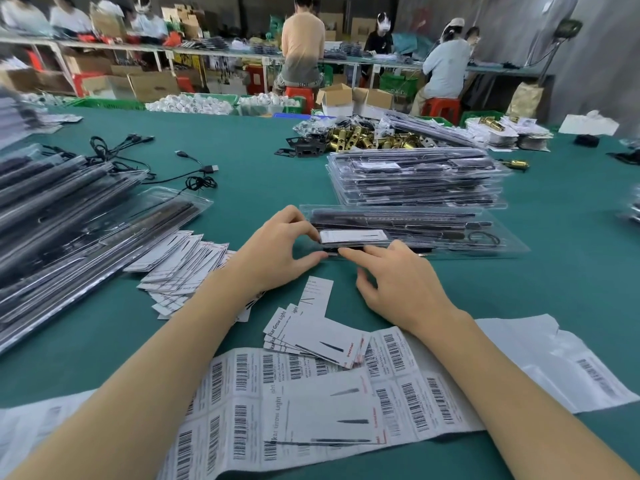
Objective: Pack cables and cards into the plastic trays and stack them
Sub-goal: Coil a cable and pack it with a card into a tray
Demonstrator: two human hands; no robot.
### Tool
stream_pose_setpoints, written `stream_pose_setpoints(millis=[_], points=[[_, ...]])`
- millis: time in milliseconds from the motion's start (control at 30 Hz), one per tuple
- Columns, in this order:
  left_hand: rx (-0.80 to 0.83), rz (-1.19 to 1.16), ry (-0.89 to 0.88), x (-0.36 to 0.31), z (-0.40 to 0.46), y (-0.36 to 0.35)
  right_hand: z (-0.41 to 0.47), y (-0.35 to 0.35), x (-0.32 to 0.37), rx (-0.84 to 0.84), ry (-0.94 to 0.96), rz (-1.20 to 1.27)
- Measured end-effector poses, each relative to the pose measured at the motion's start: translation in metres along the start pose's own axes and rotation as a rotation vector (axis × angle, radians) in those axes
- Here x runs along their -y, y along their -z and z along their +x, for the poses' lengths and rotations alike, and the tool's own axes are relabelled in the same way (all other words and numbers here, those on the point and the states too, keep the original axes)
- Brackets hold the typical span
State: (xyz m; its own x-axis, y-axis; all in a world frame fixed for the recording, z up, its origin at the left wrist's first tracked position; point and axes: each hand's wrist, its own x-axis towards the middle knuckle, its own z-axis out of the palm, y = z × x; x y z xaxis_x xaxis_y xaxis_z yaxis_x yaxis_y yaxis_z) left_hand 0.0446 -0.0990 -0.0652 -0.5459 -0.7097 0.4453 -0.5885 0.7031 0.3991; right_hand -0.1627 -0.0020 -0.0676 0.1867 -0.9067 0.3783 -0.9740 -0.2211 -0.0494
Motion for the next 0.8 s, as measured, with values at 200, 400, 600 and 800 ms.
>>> stream_pose_setpoints(millis=[200, 400, 600, 800], points=[[0.033, 0.044, 0.052, -0.003, -0.001, 0.002, 0.000, 0.001, -0.001, -0.236, -0.088, 0.163], [0.096, 0.013, 0.139, -0.004, 0.001, 0.004, 0.001, 0.000, -0.008, -0.243, -0.058, 0.186], [0.164, 0.045, 0.293, -0.011, 0.011, 0.007, 0.008, -0.001, -0.011, -0.188, -0.095, 0.186], [0.144, -0.047, 0.589, -0.023, 0.037, 0.006, 0.011, -0.004, -0.006, -0.187, -0.143, 0.195]])
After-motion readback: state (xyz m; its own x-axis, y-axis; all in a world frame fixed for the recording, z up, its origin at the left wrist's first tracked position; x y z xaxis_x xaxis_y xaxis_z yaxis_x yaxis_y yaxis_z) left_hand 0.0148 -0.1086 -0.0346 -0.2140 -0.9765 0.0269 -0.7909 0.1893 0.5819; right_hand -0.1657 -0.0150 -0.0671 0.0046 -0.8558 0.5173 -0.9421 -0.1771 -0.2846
